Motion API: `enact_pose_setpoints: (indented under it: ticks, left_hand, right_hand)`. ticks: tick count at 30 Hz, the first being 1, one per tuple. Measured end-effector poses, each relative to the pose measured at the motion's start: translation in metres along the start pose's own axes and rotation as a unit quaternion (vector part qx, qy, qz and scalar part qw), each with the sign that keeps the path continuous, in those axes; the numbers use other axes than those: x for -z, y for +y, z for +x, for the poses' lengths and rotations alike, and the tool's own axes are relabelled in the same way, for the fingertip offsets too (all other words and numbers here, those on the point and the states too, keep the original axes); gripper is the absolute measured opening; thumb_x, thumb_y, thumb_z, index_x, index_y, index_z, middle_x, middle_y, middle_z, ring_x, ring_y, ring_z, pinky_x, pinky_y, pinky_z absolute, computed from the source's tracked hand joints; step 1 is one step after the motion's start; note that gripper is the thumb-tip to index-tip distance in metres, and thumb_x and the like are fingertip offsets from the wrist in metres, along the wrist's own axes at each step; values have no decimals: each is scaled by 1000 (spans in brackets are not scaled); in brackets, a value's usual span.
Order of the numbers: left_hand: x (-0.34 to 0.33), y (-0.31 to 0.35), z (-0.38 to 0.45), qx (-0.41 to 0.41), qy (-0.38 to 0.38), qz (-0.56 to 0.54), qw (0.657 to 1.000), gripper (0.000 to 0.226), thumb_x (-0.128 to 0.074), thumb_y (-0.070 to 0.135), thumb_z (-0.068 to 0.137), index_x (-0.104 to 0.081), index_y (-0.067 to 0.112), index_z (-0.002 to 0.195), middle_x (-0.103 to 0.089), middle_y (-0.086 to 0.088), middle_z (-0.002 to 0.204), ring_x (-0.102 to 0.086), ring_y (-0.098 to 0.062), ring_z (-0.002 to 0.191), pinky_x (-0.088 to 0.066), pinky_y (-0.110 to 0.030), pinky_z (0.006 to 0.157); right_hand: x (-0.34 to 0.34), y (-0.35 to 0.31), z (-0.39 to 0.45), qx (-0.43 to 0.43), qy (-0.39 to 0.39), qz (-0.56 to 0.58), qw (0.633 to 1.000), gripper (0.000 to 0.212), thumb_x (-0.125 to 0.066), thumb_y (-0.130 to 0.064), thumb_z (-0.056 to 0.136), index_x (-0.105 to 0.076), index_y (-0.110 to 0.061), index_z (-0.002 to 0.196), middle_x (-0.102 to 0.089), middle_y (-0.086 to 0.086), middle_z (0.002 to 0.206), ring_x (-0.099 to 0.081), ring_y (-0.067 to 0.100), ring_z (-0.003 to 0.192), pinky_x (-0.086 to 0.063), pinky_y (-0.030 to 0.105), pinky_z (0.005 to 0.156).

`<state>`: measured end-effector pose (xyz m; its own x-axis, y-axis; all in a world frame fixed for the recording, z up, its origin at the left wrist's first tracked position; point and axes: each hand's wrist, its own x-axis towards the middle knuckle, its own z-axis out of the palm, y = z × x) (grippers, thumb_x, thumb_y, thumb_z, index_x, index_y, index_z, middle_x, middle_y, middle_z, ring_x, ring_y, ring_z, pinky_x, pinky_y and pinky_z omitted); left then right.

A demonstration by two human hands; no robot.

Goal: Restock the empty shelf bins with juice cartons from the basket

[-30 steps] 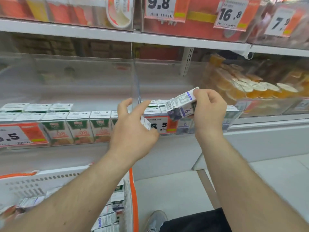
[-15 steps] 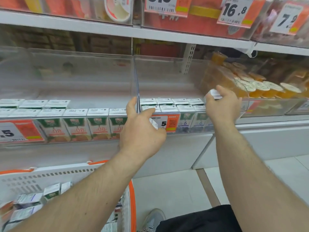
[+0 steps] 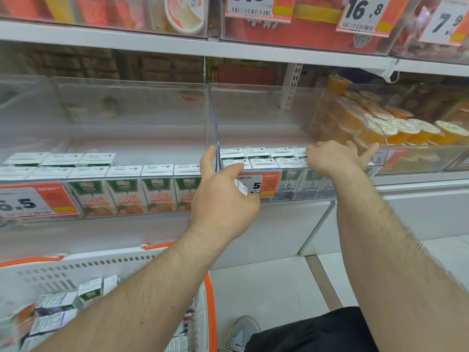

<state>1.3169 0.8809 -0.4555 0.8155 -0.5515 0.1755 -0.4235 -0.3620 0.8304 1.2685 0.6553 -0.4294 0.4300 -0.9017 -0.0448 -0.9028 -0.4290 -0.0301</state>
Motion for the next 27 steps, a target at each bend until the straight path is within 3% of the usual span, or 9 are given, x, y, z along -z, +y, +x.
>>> enact_pose_setpoints:
  ticks: [2, 4, 6, 8, 11, 16, 19, 24, 27]
  left_hand:
    - [4, -4, -4, -19, 5, -54, 998, 70, -70, 15, 78, -46, 32, 141, -7, 28, 150, -57, -15, 112, -56, -35, 85]
    - [12, -9, -11, -37, 42, -123, 991, 68, -72, 12, 79, -47, 37, 137, -24, 19, 143, -57, -1, 103, -55, -22, 76]
    - [22, -16, -14, -2, 62, -203, 977, 55, -72, 15, 82, -52, 36, 128, -47, 12, 126, -57, 4, 91, -49, -13, 72]
    - [37, -17, -15, 138, 25, -365, 920, 29, -66, 31, 90, -61, 27, 118, -63, 4, 97, -62, -8, 80, -52, -27, 74]
    - [57, -21, -15, 253, -8, -542, 801, 44, -43, 50, 97, -67, 16, 113, -62, -10, 85, -58, -21, 67, -49, -34, 71]
    - [85, -31, -15, 243, -35, -642, 726, 60, -31, 59, 99, -60, 13, 122, -71, -20, 96, -72, -32, 81, -57, -47, 80]
    - [97, -38, -21, 237, -50, -628, 740, 65, -25, 60, 99, -58, 11, 124, -70, -18, 89, -72, -29, 74, -58, -37, 58]
    - [108, -61, -37, 218, -31, -598, 771, 59, -42, 54, 93, -51, 4, 122, -66, -25, 110, -65, -39, 94, -50, -57, 85]
    - [116, -80, -50, 158, -37, -567, 807, 61, -69, 37, 71, -58, 5, 122, -70, -14, 94, -64, -26, 82, -52, -44, 71]
  right_hand:
    - [-2, -6, -7, 0, 21, 2, 1000, 61, -15, -48, 99, -44, -22, 147, -22, 3, 162, -2, 29, 151, 17, 63, 112]
    - [-5, -16, -21, 30, 129, 50, 990, 53, -25, -42, 100, -60, -20, 132, -35, 4, 157, -13, 29, 150, 11, 61, 115]
    - [-4, -30, -41, 119, 270, 159, 942, 39, -38, -32, 95, -73, -19, 107, -61, 4, 134, -41, 29, 135, -11, 52, 117]
    - [2, -51, -67, 240, 334, 306, 859, 30, -45, -23, 86, -74, -15, 85, -72, 1, 95, -62, 24, 99, -42, 38, 95]
    - [8, -80, -116, 362, 265, 442, 777, 18, -54, -14, 78, -71, -11, 72, -63, -7, 65, -57, 12, 66, -45, 26, 65]
    - [9, -108, -177, 466, 69, 395, 789, 13, -61, -34, 69, -67, -33, 80, -58, -13, 74, -52, 2, 62, -37, 16, 60]
    - [3, -117, -187, 496, 11, 266, 826, 48, -62, -59, 61, -63, -49, 108, -52, -16, 96, -54, -1, 85, -44, 20, 75]
    - [-7, -133, -186, 467, -61, 333, 817, 26, -74, -28, 60, -66, -36, 83, -54, -17, 79, -52, -5, 69, -36, 9, 64]
    - [-6, -140, -184, 433, -135, 443, 773, 27, -70, -22, 56, -66, -29, 82, -59, -17, 69, -51, 5, 58, -44, 23, 59]
